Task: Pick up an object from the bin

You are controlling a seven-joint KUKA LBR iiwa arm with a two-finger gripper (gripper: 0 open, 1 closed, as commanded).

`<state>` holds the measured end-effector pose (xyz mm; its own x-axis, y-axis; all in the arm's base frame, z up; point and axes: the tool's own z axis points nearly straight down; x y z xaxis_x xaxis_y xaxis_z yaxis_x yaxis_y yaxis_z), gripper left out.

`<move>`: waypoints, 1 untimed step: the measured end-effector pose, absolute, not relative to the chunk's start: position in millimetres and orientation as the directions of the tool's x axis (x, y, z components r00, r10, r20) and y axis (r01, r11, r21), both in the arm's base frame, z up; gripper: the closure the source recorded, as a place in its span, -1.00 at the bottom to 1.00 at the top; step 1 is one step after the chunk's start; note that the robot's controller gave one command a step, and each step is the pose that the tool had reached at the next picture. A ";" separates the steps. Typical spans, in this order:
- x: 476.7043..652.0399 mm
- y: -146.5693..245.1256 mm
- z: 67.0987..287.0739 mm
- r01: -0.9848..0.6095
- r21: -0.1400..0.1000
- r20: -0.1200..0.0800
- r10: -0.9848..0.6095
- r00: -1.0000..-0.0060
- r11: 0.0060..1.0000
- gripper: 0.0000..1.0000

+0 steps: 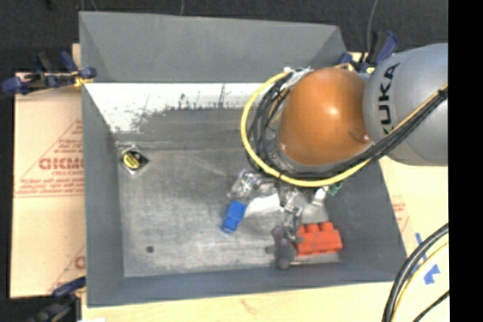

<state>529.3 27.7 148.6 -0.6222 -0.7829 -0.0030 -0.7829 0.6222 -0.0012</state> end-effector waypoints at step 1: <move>544.9 44.4 71.5 -0.854 -0.005 -0.009 -0.854 -0.520 0.520 -1.00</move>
Offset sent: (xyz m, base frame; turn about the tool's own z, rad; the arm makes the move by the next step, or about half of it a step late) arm 0.0129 0.0155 -0.0786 -0.1277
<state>544.9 44.4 71.5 -0.5197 -0.8543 -0.0087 -0.8543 0.5198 -0.0049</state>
